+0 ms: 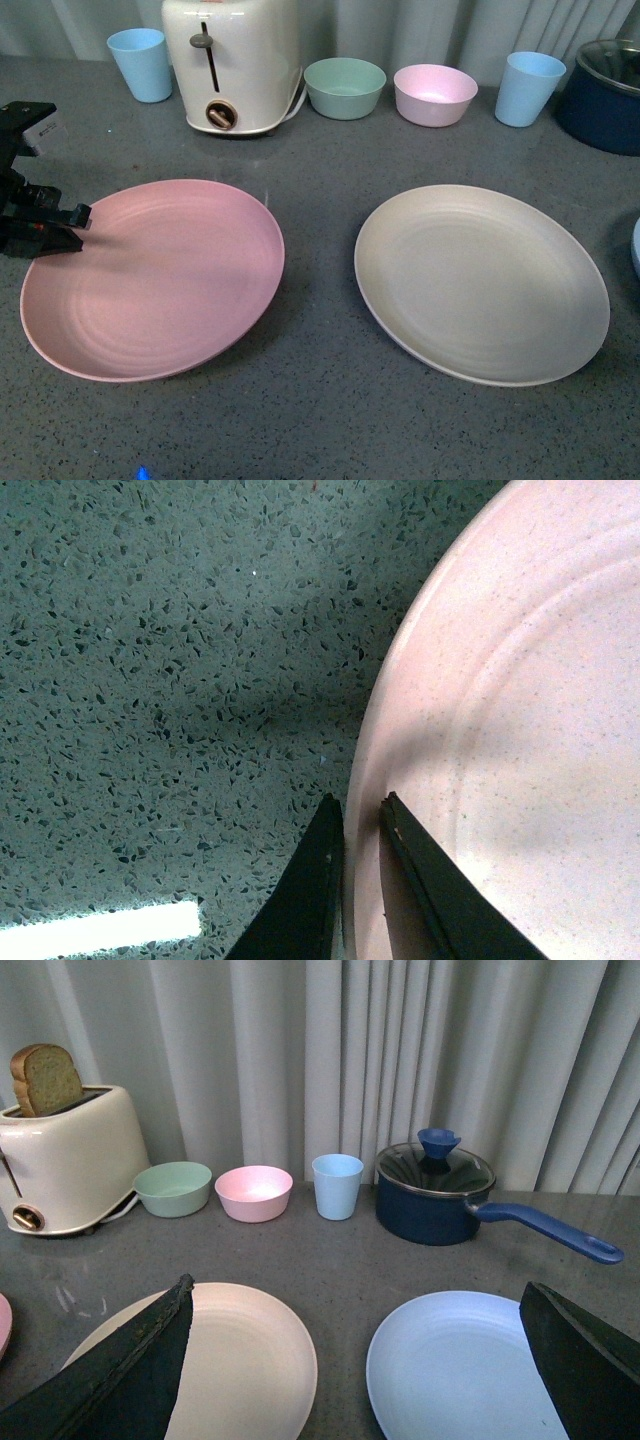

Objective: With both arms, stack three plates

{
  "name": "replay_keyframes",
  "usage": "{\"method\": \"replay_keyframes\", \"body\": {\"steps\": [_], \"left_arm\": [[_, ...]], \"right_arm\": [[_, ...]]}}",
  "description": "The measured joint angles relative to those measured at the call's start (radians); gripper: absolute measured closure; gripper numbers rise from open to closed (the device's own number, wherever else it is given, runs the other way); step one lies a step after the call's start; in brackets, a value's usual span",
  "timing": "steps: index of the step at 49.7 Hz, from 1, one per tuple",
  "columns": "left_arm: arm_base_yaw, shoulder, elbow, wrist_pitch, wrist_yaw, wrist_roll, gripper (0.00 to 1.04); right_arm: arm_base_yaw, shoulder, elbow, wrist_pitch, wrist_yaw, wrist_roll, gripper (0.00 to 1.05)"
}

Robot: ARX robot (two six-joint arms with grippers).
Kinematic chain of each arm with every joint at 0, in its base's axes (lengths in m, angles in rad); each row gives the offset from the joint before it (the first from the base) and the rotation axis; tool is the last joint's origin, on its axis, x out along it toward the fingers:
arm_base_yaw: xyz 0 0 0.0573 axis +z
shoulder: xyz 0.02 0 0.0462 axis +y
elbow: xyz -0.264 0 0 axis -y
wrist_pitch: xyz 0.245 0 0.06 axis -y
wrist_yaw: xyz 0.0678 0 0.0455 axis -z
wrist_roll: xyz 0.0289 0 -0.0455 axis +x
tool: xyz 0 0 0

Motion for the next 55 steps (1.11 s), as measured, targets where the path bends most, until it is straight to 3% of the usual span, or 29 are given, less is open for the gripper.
{"method": "replay_keyframes", "body": {"steps": [3,26,44,49,55], "left_arm": [[0.001,-0.012,0.000,-0.015,0.016,-0.011,1.00],[-0.019,-0.147,0.035,-0.134,0.080,-0.030,1.01],[-0.040,-0.193,0.211,-0.224,0.160,-0.102,1.01],[-0.074,-0.222,0.213,-0.248,0.177,-0.128,1.01],[-0.183,-0.228,0.209,-0.245,0.175,-0.194,1.01]], "right_arm": [[0.000,0.000,0.000,0.000,0.000,0.000,0.08],[0.000,0.000,0.000,0.000,0.000,0.000,0.08],[0.000,0.000,0.000,0.000,0.000,0.000,0.08],[0.000,0.000,0.000,0.000,0.000,0.000,0.08],[0.000,0.000,0.000,0.000,0.000,0.000,0.08]]}}
